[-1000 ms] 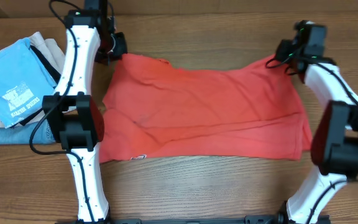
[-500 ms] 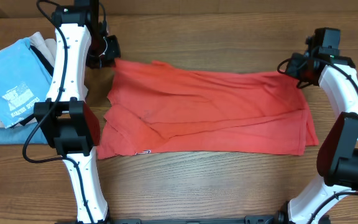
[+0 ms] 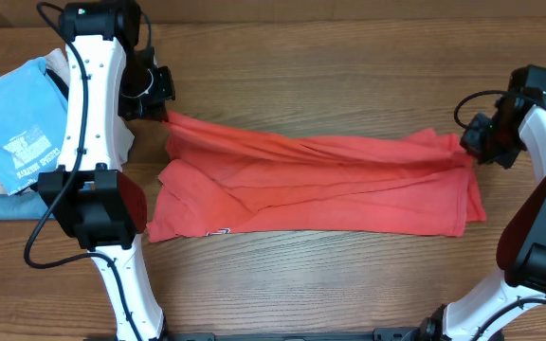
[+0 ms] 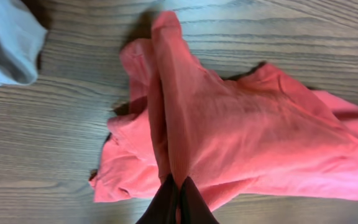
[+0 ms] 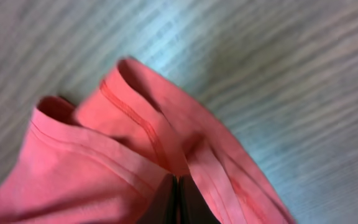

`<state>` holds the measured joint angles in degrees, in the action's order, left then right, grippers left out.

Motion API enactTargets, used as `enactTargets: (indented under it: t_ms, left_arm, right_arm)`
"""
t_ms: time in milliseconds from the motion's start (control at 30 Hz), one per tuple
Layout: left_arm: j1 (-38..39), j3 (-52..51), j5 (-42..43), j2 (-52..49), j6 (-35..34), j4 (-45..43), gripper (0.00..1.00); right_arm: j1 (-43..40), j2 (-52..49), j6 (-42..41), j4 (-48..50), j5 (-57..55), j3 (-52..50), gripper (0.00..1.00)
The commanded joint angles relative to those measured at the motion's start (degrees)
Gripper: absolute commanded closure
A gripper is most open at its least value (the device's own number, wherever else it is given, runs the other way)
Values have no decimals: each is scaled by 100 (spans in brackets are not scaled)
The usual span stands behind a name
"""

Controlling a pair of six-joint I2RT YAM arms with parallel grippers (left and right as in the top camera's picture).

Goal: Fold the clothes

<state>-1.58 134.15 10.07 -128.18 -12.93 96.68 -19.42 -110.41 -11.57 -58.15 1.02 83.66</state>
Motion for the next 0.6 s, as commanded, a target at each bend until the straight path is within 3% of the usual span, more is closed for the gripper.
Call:
enactTargets:
  t_ms: [0, 567]
  left_arm:
    - [129, -190, 352, 144, 267, 15, 96]
    - [555, -2334, 243, 291, 695, 17, 96]
  right_arm:
    - [7, 232, -59, -164, -98, 59, 96]
    - [4, 229, -44, -861, -621, 57, 95]
